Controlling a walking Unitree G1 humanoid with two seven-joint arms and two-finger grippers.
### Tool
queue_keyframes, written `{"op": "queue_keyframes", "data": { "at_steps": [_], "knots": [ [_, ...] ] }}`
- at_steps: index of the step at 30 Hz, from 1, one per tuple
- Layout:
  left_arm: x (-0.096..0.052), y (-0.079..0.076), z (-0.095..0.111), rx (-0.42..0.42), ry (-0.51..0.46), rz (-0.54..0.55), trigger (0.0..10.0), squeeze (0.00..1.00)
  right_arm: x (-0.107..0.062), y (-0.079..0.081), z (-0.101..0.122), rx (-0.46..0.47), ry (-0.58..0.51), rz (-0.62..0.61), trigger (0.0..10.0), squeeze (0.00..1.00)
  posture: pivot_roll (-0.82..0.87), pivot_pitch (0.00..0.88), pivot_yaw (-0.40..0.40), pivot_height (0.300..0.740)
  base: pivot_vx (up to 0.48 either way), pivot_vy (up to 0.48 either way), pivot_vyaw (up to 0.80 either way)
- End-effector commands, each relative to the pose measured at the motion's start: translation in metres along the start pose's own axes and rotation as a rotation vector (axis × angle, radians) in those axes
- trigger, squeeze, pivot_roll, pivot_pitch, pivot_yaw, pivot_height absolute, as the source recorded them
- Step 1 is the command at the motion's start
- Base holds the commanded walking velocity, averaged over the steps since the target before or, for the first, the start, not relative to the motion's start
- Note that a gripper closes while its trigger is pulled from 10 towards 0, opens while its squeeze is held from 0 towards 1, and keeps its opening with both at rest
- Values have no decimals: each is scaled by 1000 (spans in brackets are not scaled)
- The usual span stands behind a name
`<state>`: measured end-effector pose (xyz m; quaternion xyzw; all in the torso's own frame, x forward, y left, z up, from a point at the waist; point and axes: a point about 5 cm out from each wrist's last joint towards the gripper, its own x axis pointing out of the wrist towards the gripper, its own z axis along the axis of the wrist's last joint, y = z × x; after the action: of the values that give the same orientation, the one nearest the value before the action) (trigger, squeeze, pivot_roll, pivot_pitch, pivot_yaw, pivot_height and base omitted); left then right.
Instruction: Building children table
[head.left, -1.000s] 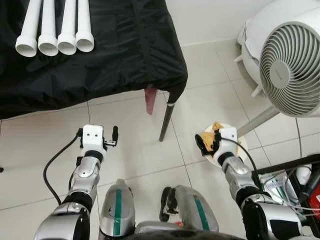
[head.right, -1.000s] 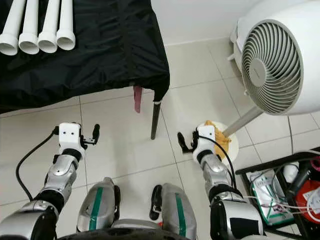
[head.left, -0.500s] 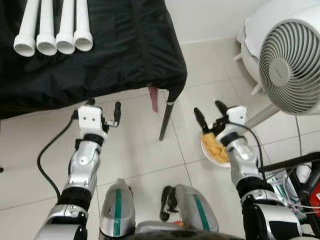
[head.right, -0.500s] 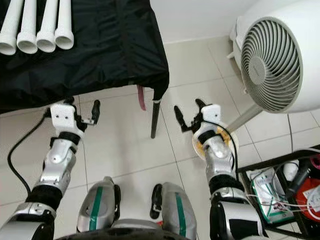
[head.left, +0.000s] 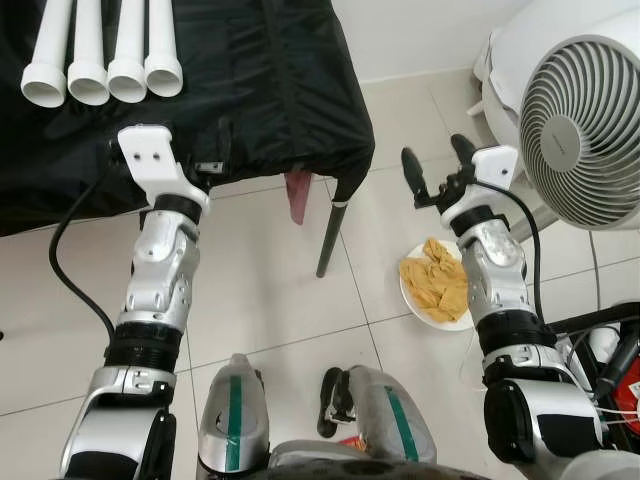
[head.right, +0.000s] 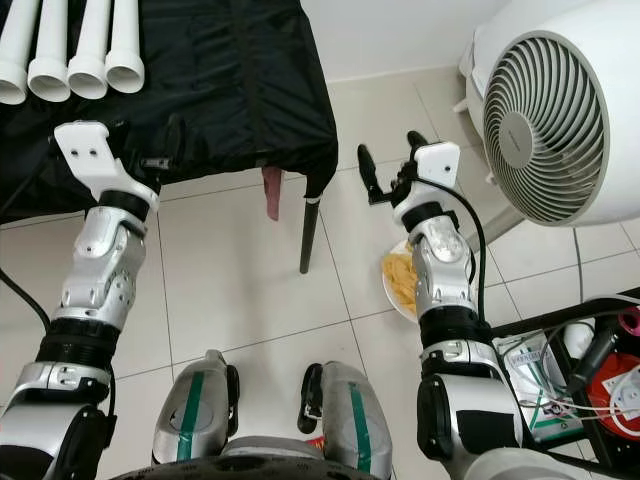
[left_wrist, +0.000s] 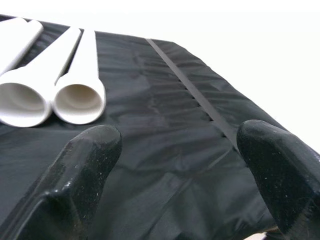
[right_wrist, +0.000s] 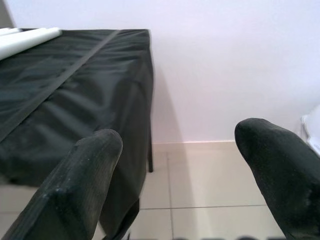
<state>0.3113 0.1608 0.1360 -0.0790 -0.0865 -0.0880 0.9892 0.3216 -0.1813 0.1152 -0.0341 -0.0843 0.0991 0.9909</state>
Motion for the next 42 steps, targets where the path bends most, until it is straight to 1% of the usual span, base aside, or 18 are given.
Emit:
{"op": "queue_keyframes", "data": {
  "at_steps": [1,4,5,8,9,11,13,14,16,18,19,20,22,26,29,34,38,42],
  "knots": [
    [4,-6,6,-17,9,-112,10000,0,5,0,7,11,-14,-23,10000,0,117,39,-46,740,0,0,0],
    [11,-10,9,-26,5,-130,10000,0,11,1,10,23,-16,1,10000,0,115,27,-51,740,0,0,0],
    [14,-11,11,-38,-3,-119,10000,0,12,-1,11,29,-18,-5,10000,0,112,17,-54,740,0,0,0],
    [16,-11,12,-29,-6,-101,10000,0,13,-2,12,34,-20,-9,10000,0,109,9,-56,740,0,0,0],
    [17,-9,12,2,-15,-61,10000,0,11,-2,13,47,-38,-24,10000,0,104,6,-57,740,0,0,0],
    [16,-7,12,41,-20,-22,10000,0,10,-2,15,60,-55,-42,10000,0,104,6,-57,740,0,0,0],
    [16,-8,10,-4,2,10,10000,0,9,4,22,66,-92,-49,10000,0,89,1,-57,740,0,0,0],
    [15,-9,9,-21,9,7,10000,0,9,7,26,56,-117,-43,10000,0,86,3,-56,740,0,0,0],
    [15,-9,9,-21,9,7,10000,0,9,7,26,56,-117,-43,10000,0,86,3,-56,740,0,0,0],
    [15,-10,11,-36,-9,15,10000,0,9,9,35,47,-153,-37,10000,0,75,11,-52,740,0,0,0],
    [15,-10,11,-36,-9,15,10000,0,9,9,35,47,-153,-37,10000,0,75,11,-52,740,0,0,0],
    [13,-9,15,-33,-29,35,10000,0,5,8,36,33,-165,-50,10000,0,74,19,-48,740,0,0,0],
    [9,-8,15,4,-38,37,10000,0,-1,4,31,-11,-147,-57,10000,0,84,19,-46,740,0,0,0],
    [4,-7,16,38,-47,49,10000,0,-4,1,30,-29,-136,-66,10000,0,87,23,-49,740,0,0,0],
    [2,-8,18,48,-41,25,10000,0,-2,4,35,-23,-143,-48,10000,0,91,35,-48,740,0,0,0],
    [0,-8,22,53,-56,2,10000,0,2,9,42,-41,-158,-43,10000,0,97,43,-53,740,0,0,0],
    [-2,-8,22,71,-61,20,10000,0,2,7,43,-27,-165,-53,10000,0,105,43,-57,740,0,0,0],
    [-4,-12,22,81,-61,28,10000,0,2,3,42,-31,-158,-68,10000,0,118,42,-59,740,0,0,0]
  ]
}}
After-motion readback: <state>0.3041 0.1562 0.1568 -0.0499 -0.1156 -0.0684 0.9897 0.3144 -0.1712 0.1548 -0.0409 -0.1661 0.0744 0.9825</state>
